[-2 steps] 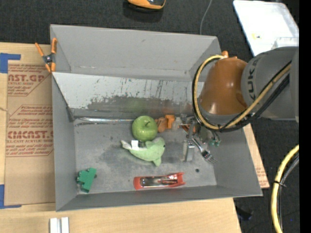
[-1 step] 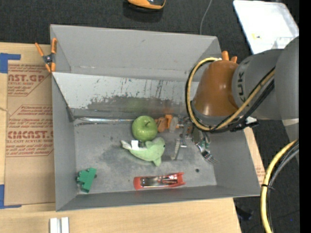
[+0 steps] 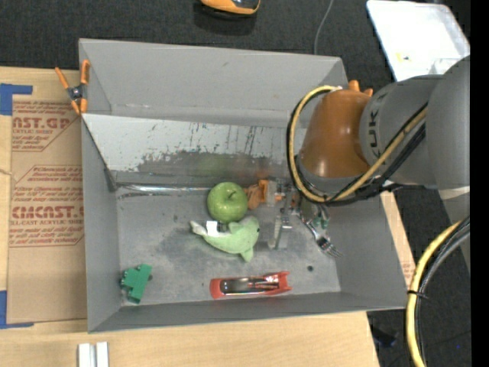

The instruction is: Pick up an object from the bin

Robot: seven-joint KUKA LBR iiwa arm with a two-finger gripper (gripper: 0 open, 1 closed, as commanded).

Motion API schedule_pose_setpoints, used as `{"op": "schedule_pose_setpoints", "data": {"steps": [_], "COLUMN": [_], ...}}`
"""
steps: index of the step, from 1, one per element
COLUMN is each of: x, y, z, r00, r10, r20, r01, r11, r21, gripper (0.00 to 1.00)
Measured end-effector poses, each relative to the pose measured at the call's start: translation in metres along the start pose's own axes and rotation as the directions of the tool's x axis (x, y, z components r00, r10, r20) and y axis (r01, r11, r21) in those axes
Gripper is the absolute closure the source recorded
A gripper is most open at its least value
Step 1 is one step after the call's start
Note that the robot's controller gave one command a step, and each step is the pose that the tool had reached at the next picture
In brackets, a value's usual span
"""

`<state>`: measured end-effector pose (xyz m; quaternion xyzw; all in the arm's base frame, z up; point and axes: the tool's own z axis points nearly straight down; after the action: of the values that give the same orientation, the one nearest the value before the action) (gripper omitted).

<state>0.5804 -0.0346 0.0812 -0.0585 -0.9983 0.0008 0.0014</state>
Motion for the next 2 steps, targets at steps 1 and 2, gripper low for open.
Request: {"op": "schedule_pose_setpoints", "data": {"steps": [1,2], "x": [0.008,0.008], "y": [0.018,0.029], "z": [0.004,0.004], "r00": [0.999,0.985], "r10": [-0.048,0.173], "r20": [0.003,0.000], "r01": [0.048,-0.173], "r11": [0.999,0.985], "r21": [-0.005,-0.009], "gripper": [0.00,0.00]}}
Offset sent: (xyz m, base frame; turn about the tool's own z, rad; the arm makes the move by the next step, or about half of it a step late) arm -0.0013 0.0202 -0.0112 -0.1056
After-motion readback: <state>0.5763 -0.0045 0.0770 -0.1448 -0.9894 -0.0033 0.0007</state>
